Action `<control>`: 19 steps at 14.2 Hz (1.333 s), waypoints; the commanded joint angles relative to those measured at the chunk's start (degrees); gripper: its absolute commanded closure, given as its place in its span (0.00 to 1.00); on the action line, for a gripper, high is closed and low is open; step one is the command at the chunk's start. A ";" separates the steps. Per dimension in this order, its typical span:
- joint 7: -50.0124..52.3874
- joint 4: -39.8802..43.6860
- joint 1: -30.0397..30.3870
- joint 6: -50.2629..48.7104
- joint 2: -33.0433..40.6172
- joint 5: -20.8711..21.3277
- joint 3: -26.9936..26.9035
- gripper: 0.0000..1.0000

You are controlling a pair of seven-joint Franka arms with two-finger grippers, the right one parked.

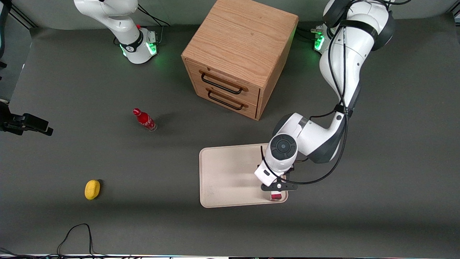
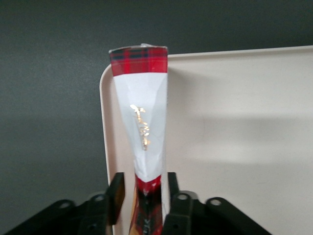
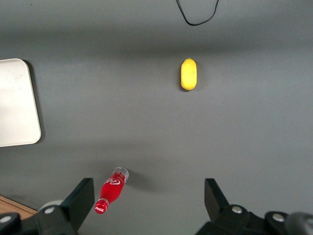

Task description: Place red cookie box on tray

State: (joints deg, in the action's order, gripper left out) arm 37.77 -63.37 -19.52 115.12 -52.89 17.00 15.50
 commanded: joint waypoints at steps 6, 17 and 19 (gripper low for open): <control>-0.06 -14.91 0.36 -2.70 22.09 -10.38 -6.88 0.00; -29.67 -44.36 16.16 -18.26 61.65 -15.33 -6.80 0.00; -29.94 -46.05 18.80 -19.14 65.45 -17.78 -6.54 0.00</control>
State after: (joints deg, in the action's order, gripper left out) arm 9.50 -103.32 -3.38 95.33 5.86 1.60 8.06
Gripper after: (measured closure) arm 0.000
